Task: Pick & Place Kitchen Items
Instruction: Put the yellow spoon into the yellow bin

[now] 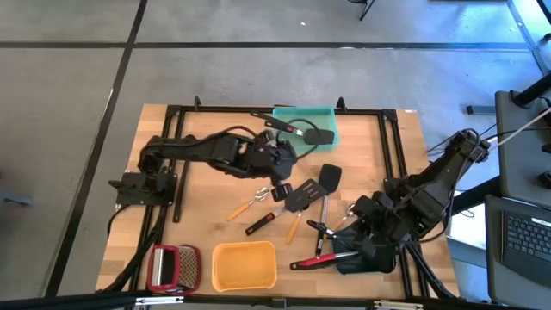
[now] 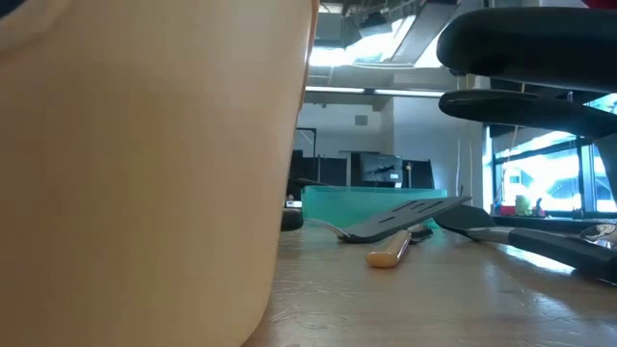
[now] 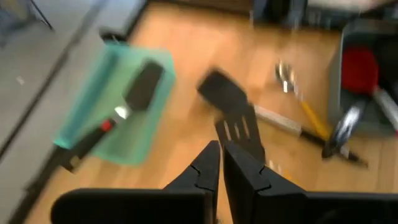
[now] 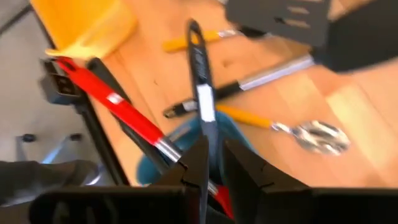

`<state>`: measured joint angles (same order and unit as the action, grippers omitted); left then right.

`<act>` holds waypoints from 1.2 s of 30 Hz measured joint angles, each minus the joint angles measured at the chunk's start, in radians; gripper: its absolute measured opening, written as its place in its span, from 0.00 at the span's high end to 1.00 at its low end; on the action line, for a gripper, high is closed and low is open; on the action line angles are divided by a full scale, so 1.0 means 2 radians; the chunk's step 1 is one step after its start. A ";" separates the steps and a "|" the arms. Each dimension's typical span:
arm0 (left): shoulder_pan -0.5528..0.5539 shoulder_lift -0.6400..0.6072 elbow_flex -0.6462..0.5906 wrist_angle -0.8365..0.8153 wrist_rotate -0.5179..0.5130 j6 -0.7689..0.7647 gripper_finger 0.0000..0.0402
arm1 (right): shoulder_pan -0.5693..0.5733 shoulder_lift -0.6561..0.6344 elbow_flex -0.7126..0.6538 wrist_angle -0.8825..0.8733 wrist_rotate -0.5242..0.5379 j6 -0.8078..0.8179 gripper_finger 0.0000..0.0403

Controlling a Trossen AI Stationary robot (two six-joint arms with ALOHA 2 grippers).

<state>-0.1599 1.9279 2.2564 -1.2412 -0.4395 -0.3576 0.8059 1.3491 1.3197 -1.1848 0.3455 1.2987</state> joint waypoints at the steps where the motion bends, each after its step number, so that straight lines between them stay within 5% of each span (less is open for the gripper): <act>1: 0.002 0.001 -0.013 0.000 0.013 -0.002 0.98 | -0.004 0.000 0.001 0.013 -0.002 -0.015 0.88; 4: 0.003 0.000 -0.057 0.012 0.028 -0.020 0.99 | -0.010 0.000 0.001 0.055 -0.001 -0.069 0.88; 9: 0.009 -0.006 -0.143 0.033 -0.017 -0.097 1.00 | -0.023 -0.005 0.000 0.126 0.018 -0.142 0.88; 20: 0.057 -0.075 -0.301 0.220 0.070 -0.195 1.00 | -0.088 -0.132 -0.165 0.321 -0.093 -0.265 0.88; 26: 0.080 -0.106 -0.344 0.140 0.000 -0.327 1.00 | -0.103 -0.249 -0.297 0.429 -0.105 -0.265 0.88; 30: 0.099 -0.116 -0.372 0.015 -0.004 -0.445 1.00 | -0.127 -0.320 -0.370 0.484 -0.146 -0.266 0.88; 36: 0.116 -0.150 -0.448 -0.032 0.008 -0.553 1.00 | -0.167 -0.385 -0.418 0.502 -0.195 -0.287 0.88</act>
<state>0.0718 1.6277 1.3611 -1.3044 -0.4237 -1.4638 0.4716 0.5796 0.4831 -0.1802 -0.0453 0.7253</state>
